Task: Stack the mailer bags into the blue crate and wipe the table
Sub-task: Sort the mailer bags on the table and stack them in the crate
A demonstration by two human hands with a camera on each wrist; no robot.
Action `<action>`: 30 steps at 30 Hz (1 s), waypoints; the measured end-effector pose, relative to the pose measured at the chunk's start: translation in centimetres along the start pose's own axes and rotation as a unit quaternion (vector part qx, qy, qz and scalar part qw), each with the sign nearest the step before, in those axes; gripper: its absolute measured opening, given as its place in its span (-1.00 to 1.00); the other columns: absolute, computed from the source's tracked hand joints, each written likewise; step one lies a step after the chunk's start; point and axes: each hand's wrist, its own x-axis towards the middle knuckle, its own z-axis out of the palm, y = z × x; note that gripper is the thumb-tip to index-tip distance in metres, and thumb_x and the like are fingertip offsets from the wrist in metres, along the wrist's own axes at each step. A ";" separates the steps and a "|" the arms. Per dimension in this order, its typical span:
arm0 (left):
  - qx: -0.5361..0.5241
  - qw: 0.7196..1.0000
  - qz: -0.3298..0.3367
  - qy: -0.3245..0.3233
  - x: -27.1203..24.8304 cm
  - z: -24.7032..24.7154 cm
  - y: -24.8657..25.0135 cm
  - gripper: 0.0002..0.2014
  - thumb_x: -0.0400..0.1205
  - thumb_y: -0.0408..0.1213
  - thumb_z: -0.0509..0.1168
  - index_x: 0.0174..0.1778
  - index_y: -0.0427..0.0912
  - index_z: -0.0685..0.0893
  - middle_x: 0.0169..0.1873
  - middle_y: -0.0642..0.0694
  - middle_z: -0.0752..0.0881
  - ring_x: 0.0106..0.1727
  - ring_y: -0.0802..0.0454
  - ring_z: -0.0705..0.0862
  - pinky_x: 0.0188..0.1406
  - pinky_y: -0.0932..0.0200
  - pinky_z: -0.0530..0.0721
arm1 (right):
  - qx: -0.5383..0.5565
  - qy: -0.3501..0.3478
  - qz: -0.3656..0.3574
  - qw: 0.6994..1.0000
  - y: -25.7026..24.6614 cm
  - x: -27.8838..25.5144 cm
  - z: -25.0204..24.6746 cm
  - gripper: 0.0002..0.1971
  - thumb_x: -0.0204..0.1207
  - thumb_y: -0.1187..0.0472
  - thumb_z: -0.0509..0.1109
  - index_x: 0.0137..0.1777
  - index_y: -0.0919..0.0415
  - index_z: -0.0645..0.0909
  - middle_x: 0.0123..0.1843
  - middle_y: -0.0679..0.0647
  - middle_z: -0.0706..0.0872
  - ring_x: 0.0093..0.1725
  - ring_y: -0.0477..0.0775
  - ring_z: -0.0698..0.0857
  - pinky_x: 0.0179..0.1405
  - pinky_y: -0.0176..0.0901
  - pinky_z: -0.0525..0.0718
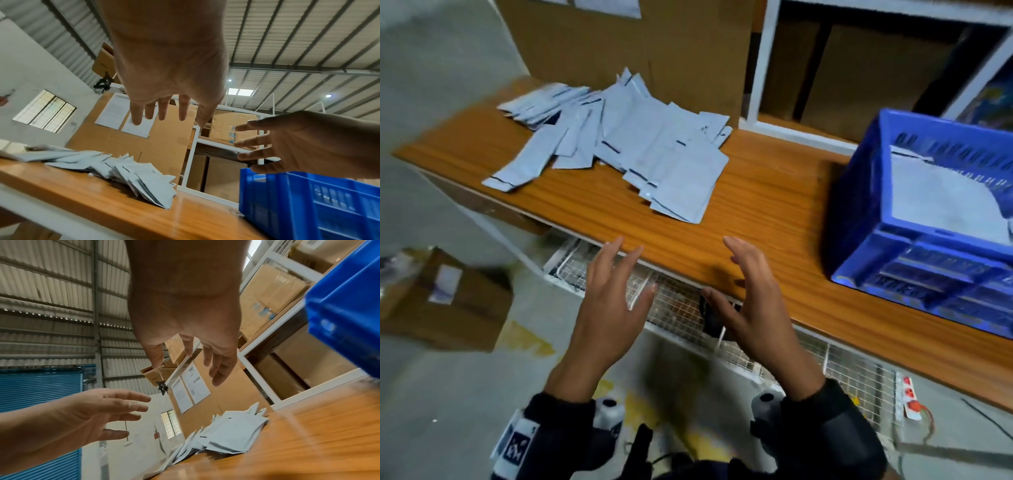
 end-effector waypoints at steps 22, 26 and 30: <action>-0.194 0.979 -0.046 -0.052 26.2 -1.4 -8.0 -0.83 0.70 -0.31 0.32 0.17 -0.04 0.68 -0.04 0.07 0.77 -0.07 0.23 0.75 -0.08 0.30 0.74 | -0.056 0.049 0.205 0.976 8.2 22.8 8.3 -0.33 0.56 -0.07 0.44 0.62 0.04 0.31 0.55 0.08 0.45 0.42 0.12 0.55 0.29 0.15 0.63; -0.275 0.945 -0.150 -0.091 31.3 1.9 -8.9 -0.87 0.69 -0.43 0.29 0.06 -0.18 0.71 -0.20 -0.19 0.79 -0.19 -0.13 0.80 -0.19 0.02 0.79 | -0.083 0.031 0.297 0.951 11.9 26.5 9.4 -0.38 0.60 -0.14 0.36 0.51 0.25 0.42 0.31 0.24 0.66 0.30 0.25 0.61 0.02 -0.11 0.50; -0.270 0.925 -0.224 -0.142 35.0 4.7 -9.7 -0.93 0.64 -0.44 0.33 -0.04 -0.28 0.72 -0.19 -0.29 0.77 -0.21 -0.21 0.81 -0.20 -0.02 0.79 | -0.075 -0.003 0.388 0.919 13.8 28.4 10.8 -0.22 0.54 -0.41 0.19 0.42 0.30 0.41 0.33 0.33 0.61 0.29 0.34 0.58 0.05 0.03 0.52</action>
